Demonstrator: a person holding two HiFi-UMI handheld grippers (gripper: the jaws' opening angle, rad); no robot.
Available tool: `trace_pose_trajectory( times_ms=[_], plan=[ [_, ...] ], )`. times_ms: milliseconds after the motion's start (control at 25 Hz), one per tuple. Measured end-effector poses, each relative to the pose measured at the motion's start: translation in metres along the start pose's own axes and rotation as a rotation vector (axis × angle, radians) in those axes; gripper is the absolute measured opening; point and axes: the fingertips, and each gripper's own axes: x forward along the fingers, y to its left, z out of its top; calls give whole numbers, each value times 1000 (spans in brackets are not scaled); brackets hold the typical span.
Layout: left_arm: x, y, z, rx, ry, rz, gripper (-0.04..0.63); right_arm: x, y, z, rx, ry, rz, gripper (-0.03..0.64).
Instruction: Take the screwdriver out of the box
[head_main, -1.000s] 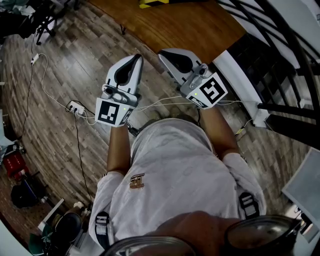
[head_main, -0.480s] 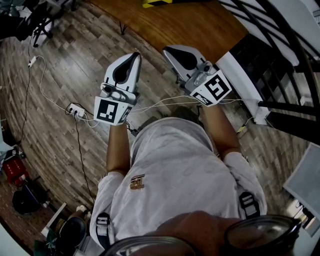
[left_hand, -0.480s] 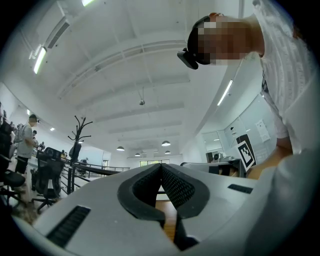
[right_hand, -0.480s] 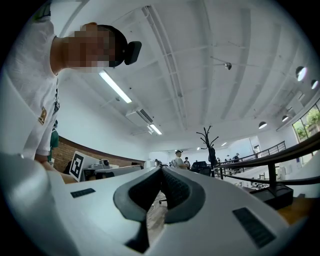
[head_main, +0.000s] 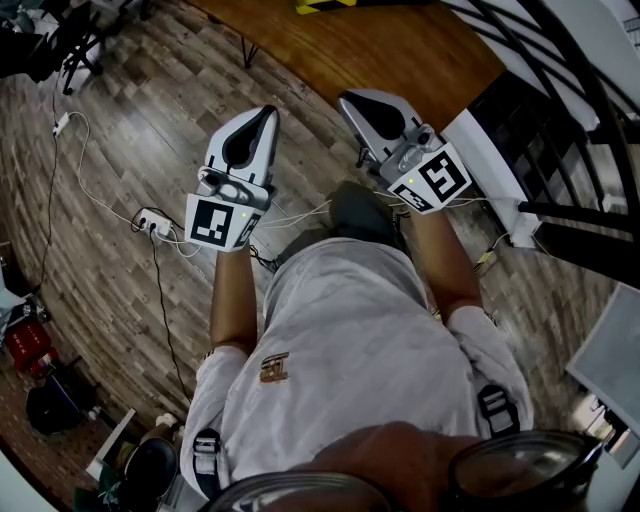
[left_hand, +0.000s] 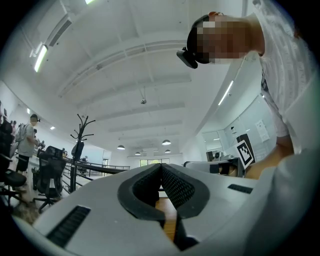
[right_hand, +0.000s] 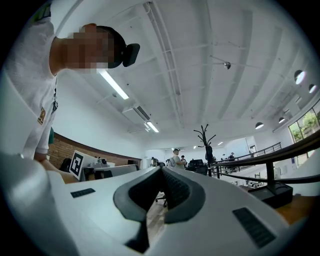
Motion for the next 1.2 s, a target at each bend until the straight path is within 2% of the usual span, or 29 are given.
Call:
trace_pose_trajectory(
  times_ms=[240,480,1000,1200],
  plan=[
    [17,30,-8,17,8,1,19,25,-30,-11,3,-2,0,32],
    [58,71,-23,23,13,6,18,56,-78,-22,-7,1,14,32],
    [214,213,-74,24,66,39,18,159,-268,-39,-74,67,28,34],
    [274,254,-92,19,70,47,18,190,-342,-48,-109,104,28,32]
  ],
)
